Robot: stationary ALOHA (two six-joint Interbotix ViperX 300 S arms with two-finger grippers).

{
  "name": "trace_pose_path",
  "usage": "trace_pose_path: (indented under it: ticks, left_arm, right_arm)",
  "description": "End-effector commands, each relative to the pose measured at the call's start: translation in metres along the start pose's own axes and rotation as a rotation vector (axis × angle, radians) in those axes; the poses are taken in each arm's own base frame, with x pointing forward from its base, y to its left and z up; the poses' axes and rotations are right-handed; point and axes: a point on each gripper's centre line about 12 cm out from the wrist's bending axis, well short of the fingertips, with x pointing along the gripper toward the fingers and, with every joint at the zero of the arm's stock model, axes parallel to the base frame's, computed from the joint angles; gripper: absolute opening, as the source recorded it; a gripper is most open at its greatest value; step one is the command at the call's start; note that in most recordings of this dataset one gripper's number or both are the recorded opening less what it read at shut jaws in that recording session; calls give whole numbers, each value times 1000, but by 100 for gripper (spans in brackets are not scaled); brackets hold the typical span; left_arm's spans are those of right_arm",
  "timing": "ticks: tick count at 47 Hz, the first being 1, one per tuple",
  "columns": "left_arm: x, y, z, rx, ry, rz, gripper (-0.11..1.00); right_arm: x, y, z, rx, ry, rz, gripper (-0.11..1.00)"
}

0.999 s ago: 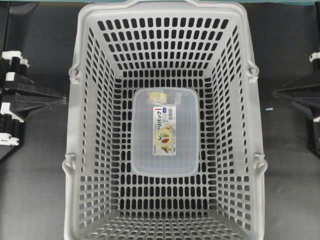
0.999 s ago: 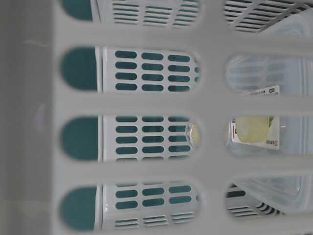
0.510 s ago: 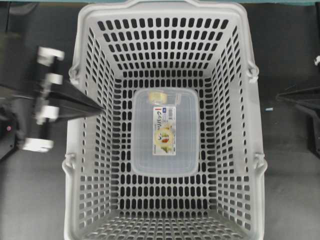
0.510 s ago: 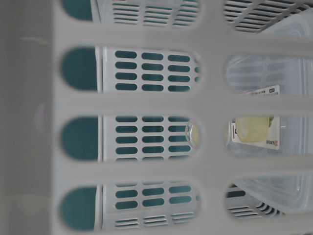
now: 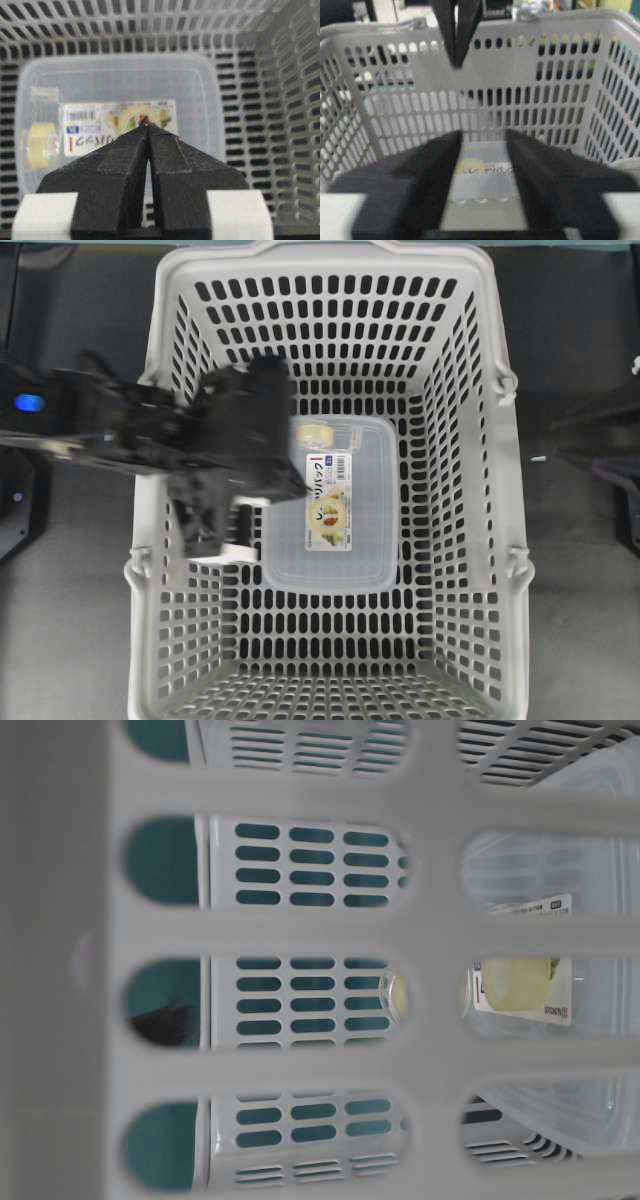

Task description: Pick up the cellophane tape from the shopping basket with the left arm.

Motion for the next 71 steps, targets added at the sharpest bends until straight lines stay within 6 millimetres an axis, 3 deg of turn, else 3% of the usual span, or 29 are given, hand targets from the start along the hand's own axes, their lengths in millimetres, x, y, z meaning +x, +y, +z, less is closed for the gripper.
trace_pose_path:
  ticks: [1, 4, 7, 15, 20, 39, 71]
  left_arm:
    - [4, -1, 12, 16, 17, 3, 1]
    - [14, -1, 14, 26, 49, 4, 6]
    - [23, 0, 15, 18, 73, 7, 21]
    - [49, 1, 15, 15, 147, 11, 71]
    - [65, 2, 12, 13, 202, 15, 90]
    - [111, -2, -16, 26, 360, 13, 91]
    - [133, 1, -38, 32, 396, 14, 91]
  right_arm:
    - [0, 0, 11, 3, -31, -3, 51]
    - [-1, 0, 13, -1, -43, -3, 68]
    - [-2, 0, 16, -1, -55, -1, 79]
    - [-6, 0, 20, -4, -77, -2, 78]
    - [-7, 0, 20, 0, -80, 0, 78]
    - [-6, 0, 19, 3, -74, 0, 78]
    - [-6, 0, 17, 5, -77, 0, 77]
